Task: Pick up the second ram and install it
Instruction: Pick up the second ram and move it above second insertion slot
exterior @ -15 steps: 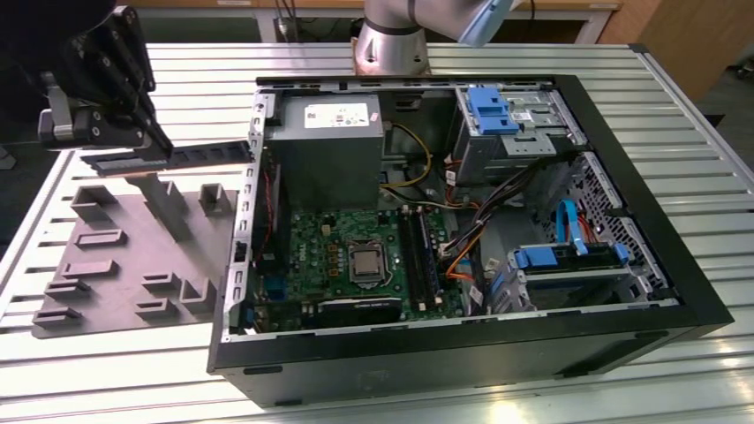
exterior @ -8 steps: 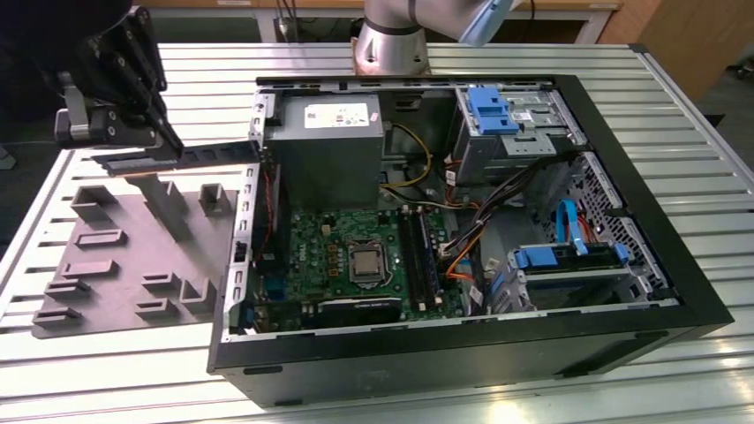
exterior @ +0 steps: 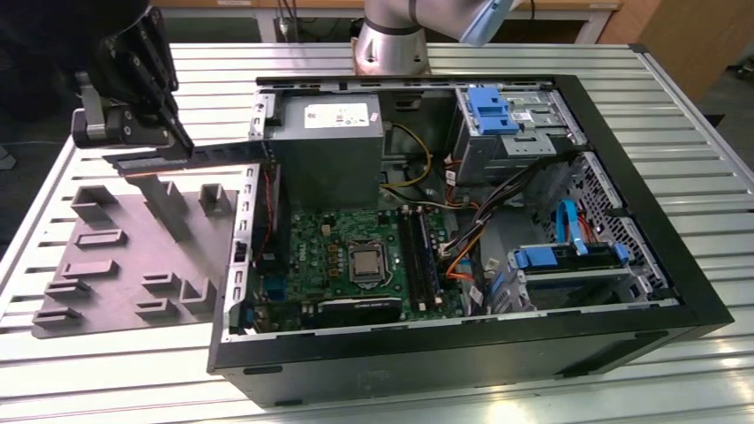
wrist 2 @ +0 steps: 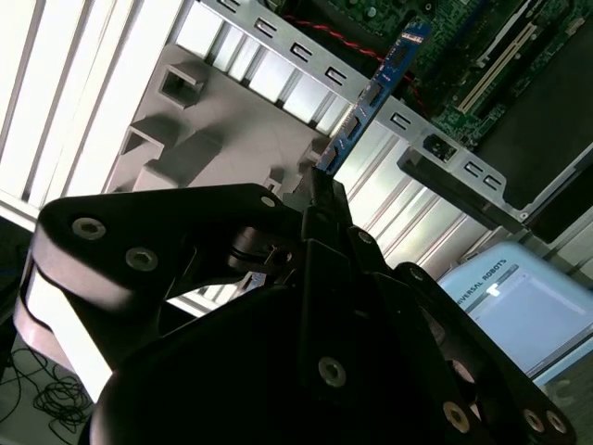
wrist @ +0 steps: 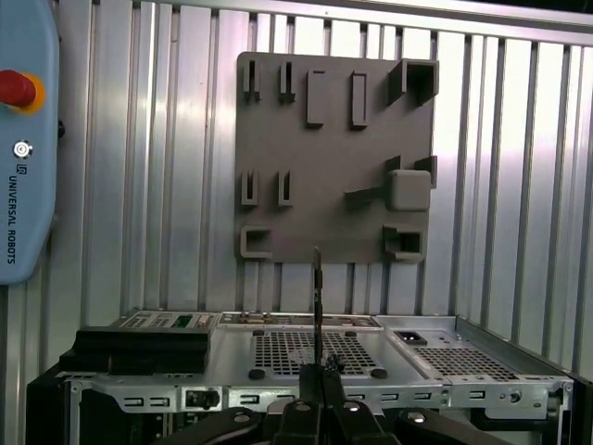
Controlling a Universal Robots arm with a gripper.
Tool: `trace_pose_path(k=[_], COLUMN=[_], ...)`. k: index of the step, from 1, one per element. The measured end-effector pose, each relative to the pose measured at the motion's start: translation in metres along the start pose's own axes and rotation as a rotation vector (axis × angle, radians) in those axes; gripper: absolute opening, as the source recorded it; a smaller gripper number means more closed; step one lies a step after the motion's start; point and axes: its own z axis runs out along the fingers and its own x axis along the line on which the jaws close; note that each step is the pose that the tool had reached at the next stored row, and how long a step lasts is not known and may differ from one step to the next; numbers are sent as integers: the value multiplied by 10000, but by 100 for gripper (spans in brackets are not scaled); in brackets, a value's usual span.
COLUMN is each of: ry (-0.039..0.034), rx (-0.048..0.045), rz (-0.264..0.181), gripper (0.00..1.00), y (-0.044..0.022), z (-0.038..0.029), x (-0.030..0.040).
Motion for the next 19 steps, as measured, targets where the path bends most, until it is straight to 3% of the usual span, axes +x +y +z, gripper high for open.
trace_pose_path(k=[19], ry=[-1], rx=[0], rz=[0], gripper=[12], y=[-215], z=[9], x=[8])
